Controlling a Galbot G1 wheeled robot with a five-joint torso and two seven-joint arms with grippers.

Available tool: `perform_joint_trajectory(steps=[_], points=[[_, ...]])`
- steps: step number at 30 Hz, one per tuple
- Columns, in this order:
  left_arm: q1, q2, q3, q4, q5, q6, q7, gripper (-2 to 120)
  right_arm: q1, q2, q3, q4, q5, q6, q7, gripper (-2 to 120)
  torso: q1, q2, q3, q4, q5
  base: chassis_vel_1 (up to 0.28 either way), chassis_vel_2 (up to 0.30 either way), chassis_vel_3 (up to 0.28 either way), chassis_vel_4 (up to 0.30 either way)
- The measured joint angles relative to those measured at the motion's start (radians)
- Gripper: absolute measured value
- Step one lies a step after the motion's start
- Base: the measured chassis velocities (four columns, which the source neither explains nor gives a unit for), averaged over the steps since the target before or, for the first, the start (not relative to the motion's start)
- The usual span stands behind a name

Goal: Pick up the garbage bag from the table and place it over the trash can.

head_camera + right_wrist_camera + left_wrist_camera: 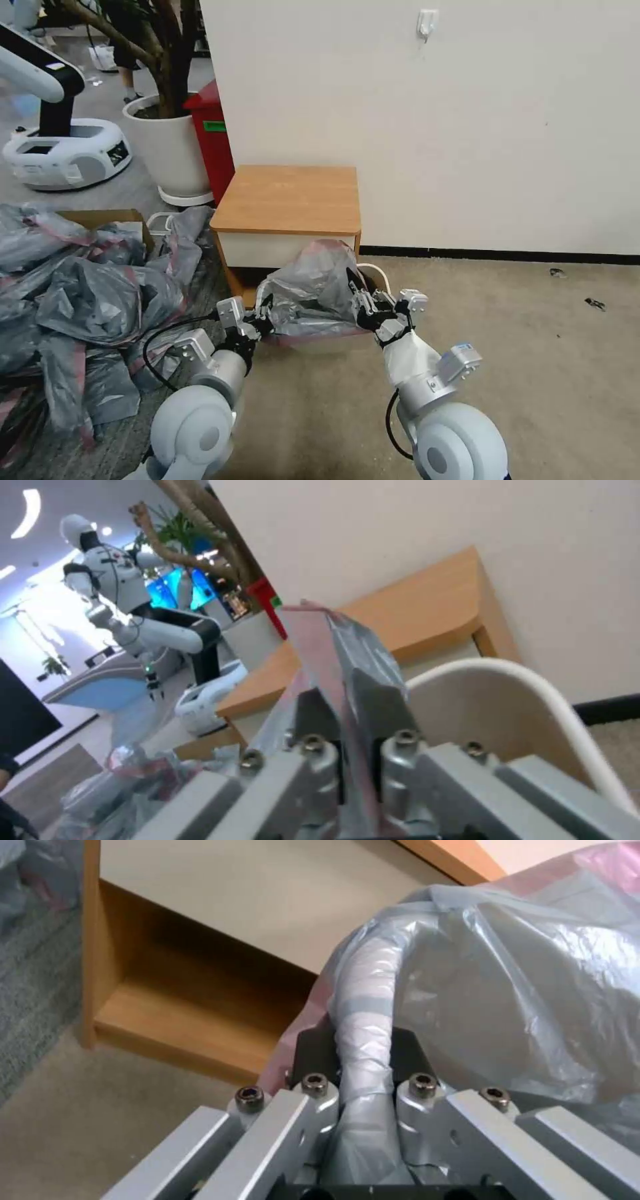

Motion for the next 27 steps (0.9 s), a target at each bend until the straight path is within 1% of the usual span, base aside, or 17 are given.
perform_joint_trajectory(steps=[1,2,4,9,10,13,14,15,17,21,23,24,26,27], points=[[0.000,0.000,0.000,0.000,0.000,0.000,0.000,6,0.000,0.000,0.000,0.000,0.000,0.000,0.000,3,0.000,0.000,0.000,0.0000,0.0000,0.000,0.000,0.000,0.000],[0.003,0.000,0.001,-0.004,-0.004,0.002,-0.001,6,0.002,-0.002,0.005,0.009,0.007,0.000,0.007,0,0.000,0.000,0.000,0.0000,0.0000,0.000,0.000,0.000,0.000],[0.007,0.000,0.002,-0.007,-0.005,0.005,-0.001,6,0.006,-0.005,0.012,0.017,0.018,-0.003,0.013,0,0.000,0.000,0.000,0.0000,0.0000,0.000,0.000,0.000,0.000],[0.026,-0.004,0.010,-0.015,-0.006,0.009,-0.001,6,0.033,-0.033,0.048,0.034,0.081,-0.041,0.062,0,0.000,0.000,0.000,0.0000,0.0001,0.000,0.000,0.000,0.000],[0.030,-0.005,0.011,-0.018,-0.006,0.011,0.000,6,0.040,-0.041,0.056,0.037,0.096,-0.054,0.081,0,0.000,0.000,0.000,0.0000,0.0001,0.000,0.000,0.000,0.000],[0.053,-0.008,0.017,-0.029,-0.005,0.015,0.009,6,0.073,-0.081,0.091,0.058,0.174,-0.138,0.191,0,0.000,0.000,0.000,0.0000,0.0001,0.000,0.000,0.000,0.000],[0.053,-0.008,0.017,-0.029,-0.005,0.015,0.009,6,0.073,-0.081,0.091,0.058,0.174,-0.138,0.191,0,0.000,0.000,0.000,0.0000,0.0001,0.000,0.000,0.000,0.000],[0.060,-0.009,0.018,-0.031,-0.005,0.016,0.016,6,0.085,-0.096,0.103,0.068,0.211,-0.177,0.238,0,0.000,0.000,0.000,0.0001,0.0002,0.000,0.000,0.000,0.000],[0.068,-0.012,0.019,-0.032,-0.005,0.017,0.022,6,0.105,-0.112,0.117,0.084,0.282,-0.225,0.310,0,0.000,0.000,0.000,0.0000,0.0001,0.000,0.000,0.000,0.000],[0.071,-0.017,0.019,-0.032,-0.022,0.018,0.023,6,0.125,-0.130,0.132,0.088,0.335,-0.269,0.379,0,0.000,0.000,0.000,0.0001,0.0001,0.000,0.000,0.000,0.000],[0.071,-0.019,0.016,-0.035,-0.051,0.020,0.022,6,0.127,-0.146,0.141,0.088,0.373,-0.287,0.424,0,0.000,0.000,0.000,0.0000,0.0001,0.000,0.000,0.000,0.000],[0.071,-0.019,0.016,-0.035,-0.051,0.020,0.022,6,0.127,-0.146,0.141,0.088,0.373,-0.287,0.424,0,0.000,0.000,0.000,0.0000,0.0001,0.000,0.000,0.000,0.000],[0.069,-0.020,0.009,-0.041,-0.091,0.021,0.019,6,0.127,-0.164,0.156,0.096,0.449,-0.301,0.491,0,0.000,0.000,0.000,0.0001,0.0001,0.000,0.000,0.000,0.000],[0.069,-0.021,0.007,-0.041,-0.101,0.022,0.018,6,0.126,-0.167,0.160,0.099,0.469,-0.303,0.508,0,0.000,0.000,0.000,0.0000,0.0001,0.000,0.000,0.000,0.000]])
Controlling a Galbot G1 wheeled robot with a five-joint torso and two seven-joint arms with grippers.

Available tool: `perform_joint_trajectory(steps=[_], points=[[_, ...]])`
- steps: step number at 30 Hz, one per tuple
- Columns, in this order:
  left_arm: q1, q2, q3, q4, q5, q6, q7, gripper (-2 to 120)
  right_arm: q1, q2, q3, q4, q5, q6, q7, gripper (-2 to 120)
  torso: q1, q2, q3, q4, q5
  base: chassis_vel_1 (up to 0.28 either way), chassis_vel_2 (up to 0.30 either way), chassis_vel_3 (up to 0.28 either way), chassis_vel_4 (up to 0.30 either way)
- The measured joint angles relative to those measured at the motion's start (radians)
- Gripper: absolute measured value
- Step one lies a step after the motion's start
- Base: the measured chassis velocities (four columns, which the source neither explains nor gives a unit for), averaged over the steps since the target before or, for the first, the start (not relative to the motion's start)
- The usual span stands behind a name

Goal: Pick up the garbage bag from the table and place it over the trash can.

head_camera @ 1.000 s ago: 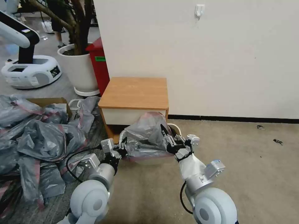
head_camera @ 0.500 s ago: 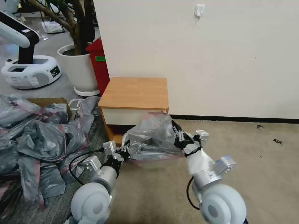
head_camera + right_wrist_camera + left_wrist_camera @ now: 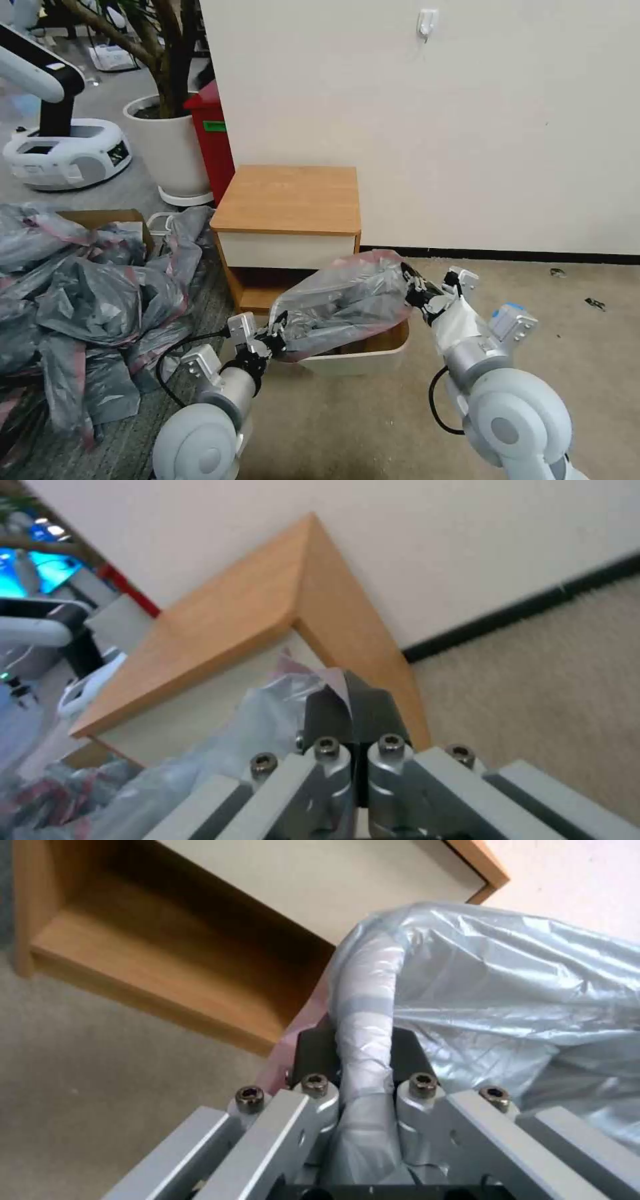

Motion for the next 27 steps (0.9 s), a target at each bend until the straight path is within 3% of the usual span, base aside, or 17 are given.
perform_joint_trajectory(steps=[6,16,19,27], points=[[-0.016,-0.004,-0.009,-0.001,-0.080,0.006,-0.018,6,-0.046,-0.031,0.033,0.077,0.164,-0.007,0.116,0,0.000,0.000,0.000,0.0000,-0.0002,0.000,0.000,0.000,0.000],[-0.058,-0.003,-0.016,0.012,-0.195,0.021,-0.048,6,-0.102,-0.016,0.042,0.120,0.205,0.013,0.120,0,0.000,0.000,0.000,0.0000,-0.0001,0.000,0.000,0.000,0.000],[-0.074,0.004,-0.042,0.011,-0.300,0.029,-0.082,6,-0.131,0.003,0.069,0.120,0.201,0.031,0.020,0,0.000,0.000,0.000,0.0000,-0.0002,0.000,0.000,0.000,0.000],[-0.096,0.027,-0.081,0.000,-0.395,0.033,-0.108,6,-0.196,0.023,0.106,0.081,0.149,0.057,-0.168,0,0.000,0.000,0.000,0.0000,-0.0002,0.000,0.000,0.000,0.000]])
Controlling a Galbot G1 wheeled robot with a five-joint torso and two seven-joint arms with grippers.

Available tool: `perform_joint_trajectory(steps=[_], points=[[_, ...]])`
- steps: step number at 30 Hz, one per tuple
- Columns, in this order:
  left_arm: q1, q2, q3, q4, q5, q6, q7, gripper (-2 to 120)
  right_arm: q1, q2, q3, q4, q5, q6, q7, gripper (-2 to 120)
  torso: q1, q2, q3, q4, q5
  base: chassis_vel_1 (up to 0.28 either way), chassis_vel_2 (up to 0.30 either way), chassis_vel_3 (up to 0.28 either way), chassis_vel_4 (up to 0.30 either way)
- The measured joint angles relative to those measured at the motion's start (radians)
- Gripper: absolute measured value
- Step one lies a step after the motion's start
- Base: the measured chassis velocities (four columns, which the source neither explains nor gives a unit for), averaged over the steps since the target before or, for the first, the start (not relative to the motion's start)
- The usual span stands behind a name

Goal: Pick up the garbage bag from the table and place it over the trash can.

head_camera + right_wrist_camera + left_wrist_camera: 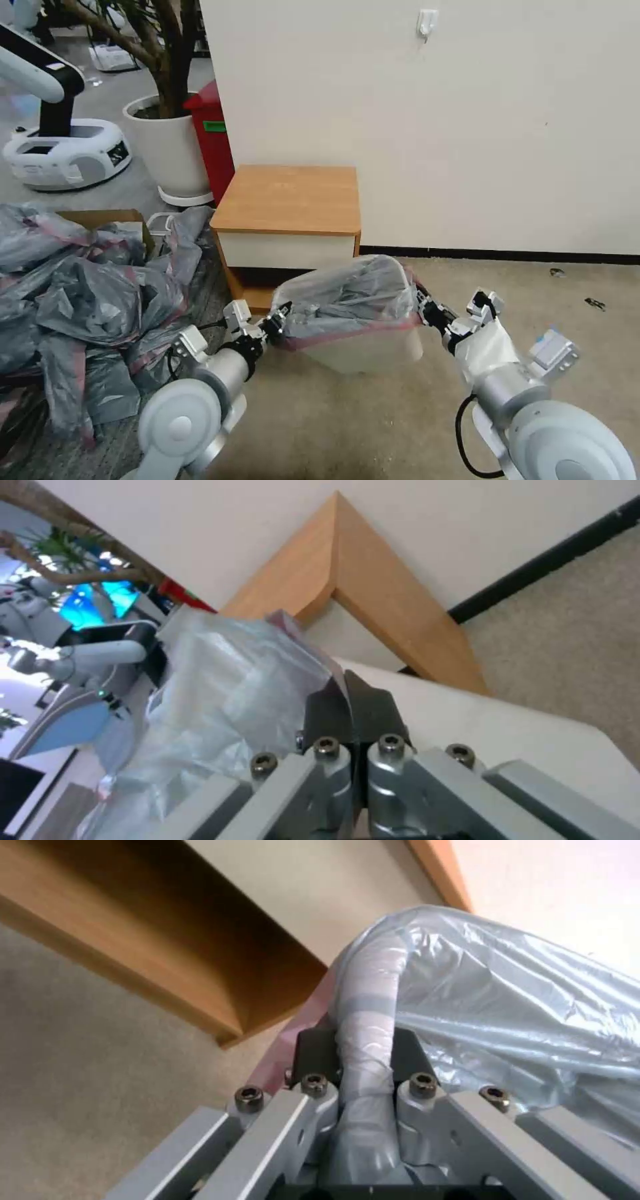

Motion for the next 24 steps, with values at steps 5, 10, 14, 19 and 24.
perform_joint_trajectory(steps=[5,10,14,19,24], points=[[0.000,0.016,-0.016,-0.037,-0.068,0.013,-0.027,6,-0.016,0.005,0.007,-0.109,-0.128,0.086,-0.223,0,0.000,0.000,0.000,0.0001,0.0003,0.000,0.000,0.000,0.000],[0.021,0.028,-0.028,-0.075,-0.083,0.024,-0.029,6,-0.004,-0.003,0.009,-0.201,-0.209,0.168,-0.338,0,0.000,0.000,0.000,0.0001,0.0002,0.000,0.000,0.000,0.000],[0.032,0.033,-0.038,-0.093,-0.091,0.030,-0.029,6,0.004,-0.007,0.009,-0.248,-0.246,0.214,-0.375,0,0.000,0.000,0.000,0.0000,0.0002,0.000,0.000,0.000,0.000],[0.045,0.035,-0.049,-0.110,-0.113,0.035,-0.031,7,0.013,-0.002,-0.005,-0.317,-0.321,0.303,-0.435,0,0.000,0.000,0.000,0.0000,0.0001,0.000,0.000,0.000,0.000],[0.044,0.038,-0.051,-0.118,-0.128,0.035,-0.031,8,0.015,0.003,-0.011,-0.346,-0.376,0.325,-0.445,0,0.000,0.000,0.000,0.0001,0.0002,0.000,0.000,0.000,0.000]])
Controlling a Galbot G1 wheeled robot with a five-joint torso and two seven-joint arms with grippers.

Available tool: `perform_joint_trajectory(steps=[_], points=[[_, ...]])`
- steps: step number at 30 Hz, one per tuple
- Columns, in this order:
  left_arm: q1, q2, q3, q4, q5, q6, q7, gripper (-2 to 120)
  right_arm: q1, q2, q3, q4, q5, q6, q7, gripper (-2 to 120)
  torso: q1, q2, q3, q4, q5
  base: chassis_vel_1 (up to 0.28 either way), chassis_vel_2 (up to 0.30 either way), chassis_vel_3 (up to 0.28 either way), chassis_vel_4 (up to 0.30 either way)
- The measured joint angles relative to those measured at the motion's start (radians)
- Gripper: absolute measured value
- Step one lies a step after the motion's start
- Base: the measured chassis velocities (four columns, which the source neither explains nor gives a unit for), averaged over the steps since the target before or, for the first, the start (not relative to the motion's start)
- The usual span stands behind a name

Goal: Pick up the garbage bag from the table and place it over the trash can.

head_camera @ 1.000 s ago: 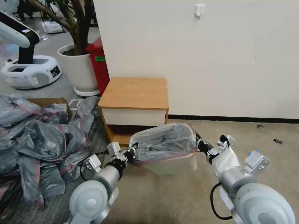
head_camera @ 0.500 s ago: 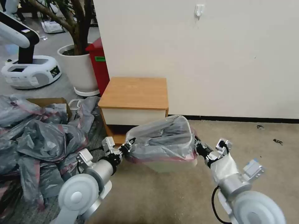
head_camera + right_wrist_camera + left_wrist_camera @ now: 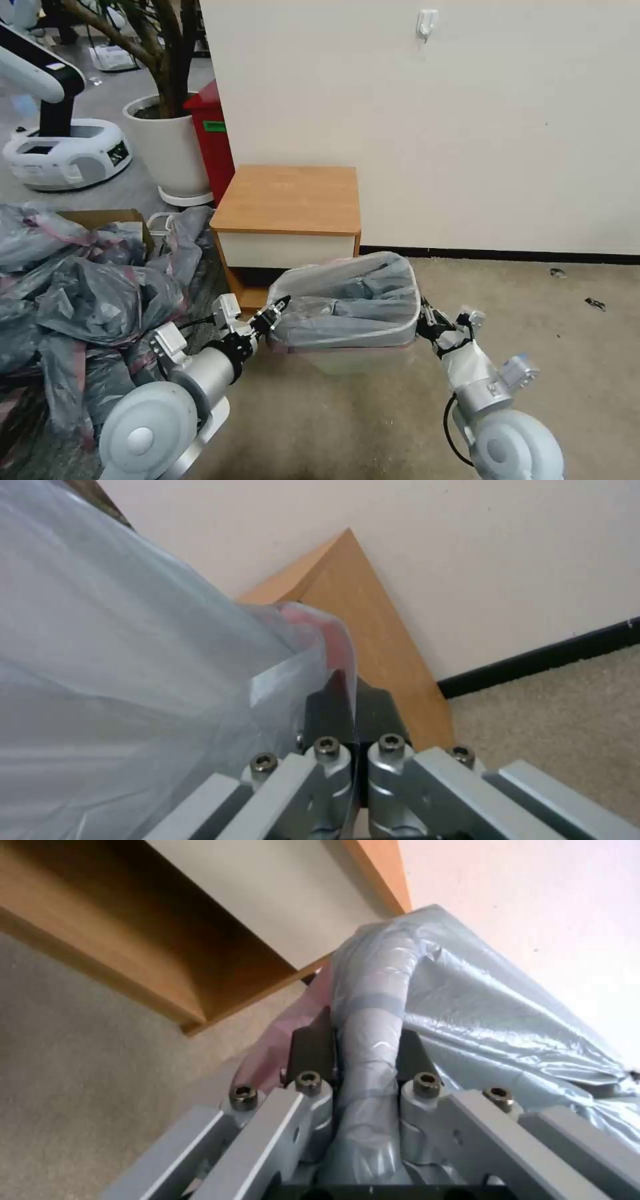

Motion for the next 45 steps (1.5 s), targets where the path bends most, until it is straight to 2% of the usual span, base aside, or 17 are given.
perform_joint_trajectory(steps=[3,6,7,9,11,15,17,19,20,24,25,27,34,38,41,42,45], points=[[-0.004,0.004,0.001,0.000,0.000,0.000,-0.001,8,-0.007,0.000,0.005,0.006,0.003,-0.002,0.000,5,0.000,0.000,0.000,0.0000,-0.0001,0.000,0.000,0.000,0.000],[-0.014,0.015,0.001,0.011,0.033,0.005,-0.008,7,-0.037,-0.008,0.025,0.053,0.076,-0.026,0.002,20,0.000,0.000,0.000,0.0000,-0.0001,0.000,0.000,0.000,0.000],[-0.014,0.015,0.001,0.011,0.033,0.005,-0.008,7,-0.037,-0.008,0.025,0.053,0.076,-0.026,0.002,20,0.000,0.000,0.000,0.0000,-0.0001,0.000,0.000,0.000,0.000],[-0.022,0.027,0.007,0.023,0.084,0.009,-0.008,7,-0.071,-0.019,0.046,0.105,0.160,-0.074,-0.003,28,0.000,0.000,0.000,-0.0001,-0.0004,0.000,0.000,0.000,0.000],[-0.026,0.031,0.007,0.026,0.091,0.009,-0.008,7,-0.081,-0.022,0.054,0.118,0.187,-0.090,-0.008,32,0.000,0.000,0.000,-0.0001,-0.0003,0.000,0.000,0.000,0.000],[-0.037,0.035,0.002,0.036,0.098,0.008,-0.008,6,-0.107,-0.032,0.096,0.145,0.324,-0.139,-0.038,52,0.000,0.000,0.000,-0.0001,-0.0002,0.000,0.000,0.000,0.000],[-0.037,0.035,0.001,0.036,0.098,0.008,-0.008,6,-0.108,-0.032,0.098,0.145,0.328,-0.141,-0.039,52,0.000,0.000,0.000,-0.0001,-0.0002,0.000,0.000,0.000,0.000],[-0.037,0.032,0.000,0.038,0.098,0.007,-0.007,6,-0.115,-0.035,0.119,0.145,0.382,-0.159,-0.059,65,0.000,0.000,0.000,-0.0001,0.0000,0.000,0.000,0.000,0.000],[-0.037,0.032,0.000,0.038,0.098,0.007,-0.007,6,-0.115,-0.035,0.119,0.145,0.382,-0.159,-0.059,65,0.000,0.000,0.000,-0.0001,0.0000,0.000,0.000,0.000,0.000],[-0.032,0.030,-0.002,0.038,0.096,0.006,-0.006,5,-0.131,-0.036,0.159,0.146,0.438,-0.165,-0.082,82,0.000,0.000,0.000,0.0000,0.0000,0.000,0.000,0.000,0.000],[-0.032,0.030,-0.002,0.038,0.096,0.006,-0.006,5,-0.131,-0.036,0.159,0.146,0.438,-0.165,-0.082,82,0.000,0.000,0.000,0.0000,0.0000,0.000,0.000,0.000,0.000],[-0.031,0.030,-0.008,0.038,0.081,0.004,-0.006,5,-0.145,-0.041,0.195,0.151,0.472,-0.166,-0.104,95,0.000,0.000,0.000,-0.0001,0.0000,0.000,0.000,0.000,0.000],[-0.030,0.039,-0.021,0.030,0.054,0.004,-0.018,5,-0.149,-0.035,0.214,0.133,0.438,-0.142,-0.117,100,0.000,0.000,0.000,-0.0001,0.0000,0.000,0.000,0.000,0.000],[-0.030,0.056,-0.021,0.043,0.107,0.013,-0.019,5,-0.154,-0.029,0.273,0.177,0.448,-0.124,-0.115,100,0.000,0.000,0.000,-0.0001,0.0000,0.000,0.000,0.000,0.000],[-0.034,0.075,0.007,0.057,0.234,0.038,0.001,5,-0.129,-0.029,0.308,0.273,0.442,-0.122,-0.112,100,0.000,0.000,0.000,-0.0002,-0.0003,0.000,0.000,0.000,0.000],[-0.034,0.075,0.007,0.057,0.234,0.038,0.001,5,-0.129,-0.029,0.308,0.273,0.442,-0.122,-0.112,100,0.000,0.000,0.000,-0.0002,-0.0003,0.000,0.000,0.000,0.000],[-0.036,0.088,0.051,0.064,0.401,0.055,0.050,5,-0.039,-0.071,0.237,0.372,0.269,-0.168,-0.105,100,0.000,0.000,0.000,-0.0003,-0.0005,0.000,0.000,0.000,0.000]])
